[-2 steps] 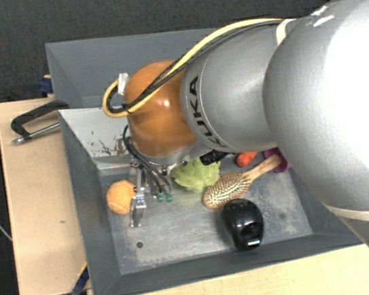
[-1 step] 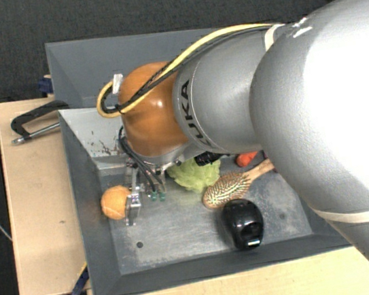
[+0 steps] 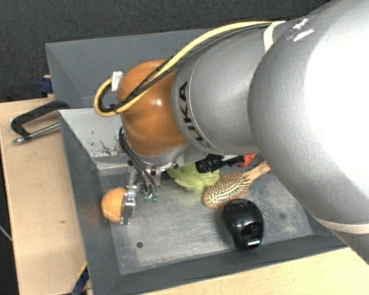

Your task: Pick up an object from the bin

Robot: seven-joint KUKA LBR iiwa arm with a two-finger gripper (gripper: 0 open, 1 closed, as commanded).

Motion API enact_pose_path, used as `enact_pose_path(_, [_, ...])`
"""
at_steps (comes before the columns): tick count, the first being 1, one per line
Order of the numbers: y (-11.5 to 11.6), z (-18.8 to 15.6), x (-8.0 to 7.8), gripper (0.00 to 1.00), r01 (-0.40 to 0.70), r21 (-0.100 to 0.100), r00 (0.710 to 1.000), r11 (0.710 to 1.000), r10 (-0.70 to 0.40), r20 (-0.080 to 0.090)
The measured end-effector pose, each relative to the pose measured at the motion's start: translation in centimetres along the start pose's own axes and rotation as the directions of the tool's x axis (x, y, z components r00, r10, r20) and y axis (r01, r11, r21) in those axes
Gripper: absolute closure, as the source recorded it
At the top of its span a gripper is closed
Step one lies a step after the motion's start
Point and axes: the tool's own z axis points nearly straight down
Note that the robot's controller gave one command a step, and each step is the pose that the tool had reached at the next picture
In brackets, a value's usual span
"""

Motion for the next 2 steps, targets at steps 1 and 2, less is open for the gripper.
enact_pose_path(1, [0.9,5.2,-0.5,0.0,0.045,0.002,0.999,0.999,-0.045,-0.003])
enact_pose_path(2, [0.5,4.8,0.9,1.0,0.202,0.001,0.979,0.979,-0.202,0.004])
